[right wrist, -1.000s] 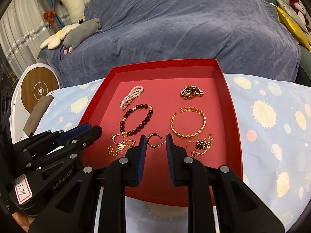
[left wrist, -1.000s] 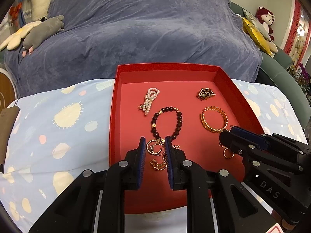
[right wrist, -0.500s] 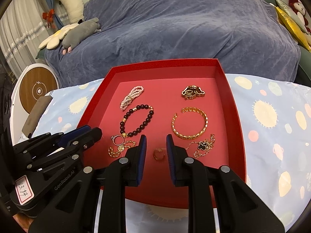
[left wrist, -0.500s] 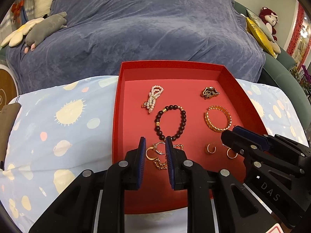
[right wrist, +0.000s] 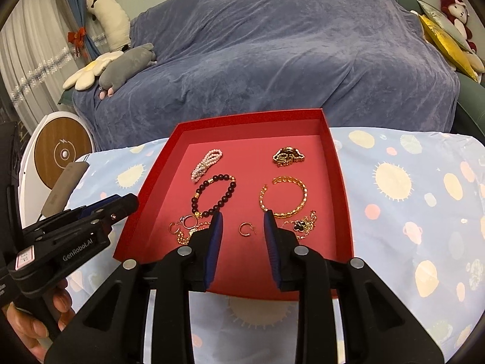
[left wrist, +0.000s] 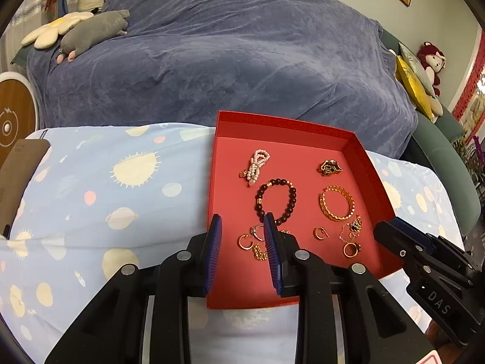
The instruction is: Organize jewelry
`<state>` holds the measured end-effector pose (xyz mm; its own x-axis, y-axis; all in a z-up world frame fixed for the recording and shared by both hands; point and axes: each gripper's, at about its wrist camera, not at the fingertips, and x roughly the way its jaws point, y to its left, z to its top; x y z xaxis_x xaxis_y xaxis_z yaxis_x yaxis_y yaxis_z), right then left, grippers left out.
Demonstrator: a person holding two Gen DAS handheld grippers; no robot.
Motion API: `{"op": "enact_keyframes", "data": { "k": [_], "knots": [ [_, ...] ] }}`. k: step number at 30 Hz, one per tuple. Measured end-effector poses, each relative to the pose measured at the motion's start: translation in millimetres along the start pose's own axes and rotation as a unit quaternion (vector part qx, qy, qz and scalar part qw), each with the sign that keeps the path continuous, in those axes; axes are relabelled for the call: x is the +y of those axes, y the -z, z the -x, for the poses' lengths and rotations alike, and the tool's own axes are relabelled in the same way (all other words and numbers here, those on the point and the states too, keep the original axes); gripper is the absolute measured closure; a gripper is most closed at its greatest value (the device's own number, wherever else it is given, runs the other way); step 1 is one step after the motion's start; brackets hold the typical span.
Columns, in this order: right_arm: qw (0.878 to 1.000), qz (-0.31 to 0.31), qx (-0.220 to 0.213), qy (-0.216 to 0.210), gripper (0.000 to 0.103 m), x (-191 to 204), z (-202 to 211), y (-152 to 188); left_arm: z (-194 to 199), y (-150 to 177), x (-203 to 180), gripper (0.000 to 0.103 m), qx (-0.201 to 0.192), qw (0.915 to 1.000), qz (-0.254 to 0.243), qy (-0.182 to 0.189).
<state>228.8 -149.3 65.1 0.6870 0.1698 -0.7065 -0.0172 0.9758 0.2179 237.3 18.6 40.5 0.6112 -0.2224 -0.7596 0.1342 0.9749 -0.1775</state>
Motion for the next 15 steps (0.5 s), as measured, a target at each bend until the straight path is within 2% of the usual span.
{"op": "enact_keyframes", "data": {
  "k": [1,3,4,6,10,12,15],
  "knots": [
    [1.0,-0.018,-0.006,-0.002,0.06,-4.2,6.7,3.4,4.3,2.7,-0.3,0.075,-0.001,0.9999,-0.004,-0.01],
    [0.998,-0.059,-0.004,-0.018,0.057,-12.3,15.4,11.7,14.8,11.5,-1.4,0.072,-0.009,0.9989,-0.016,-0.042],
    [0.998,-0.066,0.003,-0.023,0.057,-13.1,16.6,13.6,19.9,15.9,-1.1,0.071,-0.011,0.9988,-0.017,-0.044],
    [0.999,-0.046,0.015,-0.023,0.057,-6.9,19.6,15.3,28.4,26.2,0.0,0.07,-0.008,0.9991,-0.015,-0.038],
    [1.0,-0.006,-0.003,-0.004,0.057,2.1,36.0,21.3,41.7,43.8,-0.9,0.069,-0.008,0.999,-0.016,-0.041],
    [1.0,-0.003,-0.001,-0.006,0.057,1.8,39.2,24.6,45.8,50.4,-3.3,0.061,-0.01,0.9988,-0.015,-0.045],
    [1.0,0.01,0.0,-0.001,0.057,1.1,44.2,31.1,49.8,57.8,-8.7,0.055,-0.013,0.9984,-0.02,-0.051]
  ]
}}
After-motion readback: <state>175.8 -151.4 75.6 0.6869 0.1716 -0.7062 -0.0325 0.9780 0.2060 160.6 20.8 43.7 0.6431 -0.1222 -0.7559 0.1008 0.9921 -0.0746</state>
